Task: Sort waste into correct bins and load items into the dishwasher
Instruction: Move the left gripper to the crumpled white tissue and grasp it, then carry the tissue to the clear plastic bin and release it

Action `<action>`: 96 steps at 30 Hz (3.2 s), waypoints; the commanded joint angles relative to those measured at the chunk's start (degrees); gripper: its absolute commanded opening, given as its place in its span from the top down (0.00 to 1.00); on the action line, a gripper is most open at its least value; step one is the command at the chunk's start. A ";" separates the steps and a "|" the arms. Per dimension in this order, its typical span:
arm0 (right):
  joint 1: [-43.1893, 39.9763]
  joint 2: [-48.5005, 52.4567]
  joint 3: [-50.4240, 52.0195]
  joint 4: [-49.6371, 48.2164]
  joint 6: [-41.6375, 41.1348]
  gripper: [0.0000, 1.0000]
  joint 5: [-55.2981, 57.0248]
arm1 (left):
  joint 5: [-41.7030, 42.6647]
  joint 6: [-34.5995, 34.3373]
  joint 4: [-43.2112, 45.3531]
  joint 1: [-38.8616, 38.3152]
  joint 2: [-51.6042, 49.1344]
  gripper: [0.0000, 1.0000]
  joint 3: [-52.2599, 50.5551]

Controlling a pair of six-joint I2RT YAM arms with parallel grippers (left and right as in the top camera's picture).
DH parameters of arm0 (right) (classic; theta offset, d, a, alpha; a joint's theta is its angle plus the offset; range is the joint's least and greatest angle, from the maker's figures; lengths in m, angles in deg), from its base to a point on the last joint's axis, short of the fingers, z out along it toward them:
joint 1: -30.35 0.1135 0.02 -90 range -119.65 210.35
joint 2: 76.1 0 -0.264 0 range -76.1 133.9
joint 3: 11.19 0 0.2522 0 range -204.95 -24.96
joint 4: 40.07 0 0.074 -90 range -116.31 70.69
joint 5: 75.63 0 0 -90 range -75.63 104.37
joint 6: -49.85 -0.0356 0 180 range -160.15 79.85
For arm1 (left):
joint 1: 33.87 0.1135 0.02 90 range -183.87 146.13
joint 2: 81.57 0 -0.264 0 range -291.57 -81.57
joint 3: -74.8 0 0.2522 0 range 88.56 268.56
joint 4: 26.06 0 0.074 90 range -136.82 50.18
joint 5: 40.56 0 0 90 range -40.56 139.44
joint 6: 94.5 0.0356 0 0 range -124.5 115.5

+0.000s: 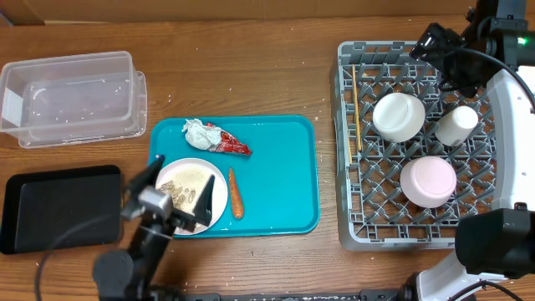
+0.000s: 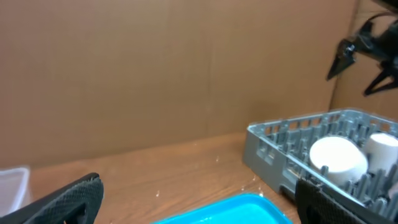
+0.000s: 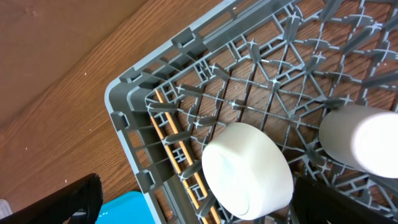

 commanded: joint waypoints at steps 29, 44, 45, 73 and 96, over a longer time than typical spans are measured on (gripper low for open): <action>-0.07 -0.28 -0.15 -0.33 -0.07 0.00 -0.33 | -19.08 -5.18 -59.41 -5.68 -74.31 0.00 69.20; -0.07 -0.28 -0.15 -0.31 -0.07 0.00 -0.33 | -18.93 -10.95 -57.77 -5.86 -90.12 0.00 69.05; -0.07 -0.28 -0.15 -0.33 -0.07 0.00 -0.33 | -19.02 -11.06 -57.61 -5.92 -91.36 0.00 69.05; -0.07 -0.28 -0.15 -0.33 -0.07 0.00 -0.33 | -26.84 -14.45 -53.90 -6.08 -104.80 0.59 70.44; -0.07 -0.28 -0.15 -0.33 -0.07 0.00 -0.33 | -30.10 -16.35 -67.80 -1.90 -104.69 0.96 98.14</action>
